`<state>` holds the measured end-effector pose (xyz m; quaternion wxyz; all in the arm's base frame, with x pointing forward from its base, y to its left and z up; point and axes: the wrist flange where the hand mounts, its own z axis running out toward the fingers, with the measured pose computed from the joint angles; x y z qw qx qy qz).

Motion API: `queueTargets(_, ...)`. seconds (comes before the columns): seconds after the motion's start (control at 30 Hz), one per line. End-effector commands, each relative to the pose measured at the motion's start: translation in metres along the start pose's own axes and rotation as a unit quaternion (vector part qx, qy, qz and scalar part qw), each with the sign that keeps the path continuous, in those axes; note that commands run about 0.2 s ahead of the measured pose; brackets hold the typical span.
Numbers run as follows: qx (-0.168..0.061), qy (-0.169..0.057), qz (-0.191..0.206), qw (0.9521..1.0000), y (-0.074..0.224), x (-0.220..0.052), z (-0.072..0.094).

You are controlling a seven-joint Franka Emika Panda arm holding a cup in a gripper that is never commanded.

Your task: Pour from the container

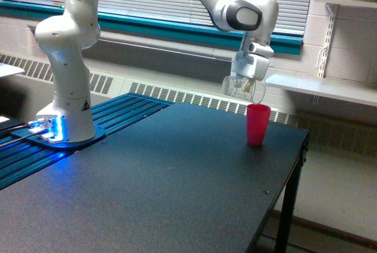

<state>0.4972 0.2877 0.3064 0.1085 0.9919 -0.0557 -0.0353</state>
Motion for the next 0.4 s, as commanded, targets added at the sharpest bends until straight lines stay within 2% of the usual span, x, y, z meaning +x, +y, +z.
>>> queueTargets(0.03, 0.016, 0.020, 0.007, 0.9997, 0.003, 0.004, -0.022)
queueTargets(0.2, 0.027, 0.032, 0.007, 0.9991, 0.001, 0.001, -0.034)
queueTargets(0.4, 0.046, 0.067, 0.012, 0.9966, 0.002, -0.001, -0.061)
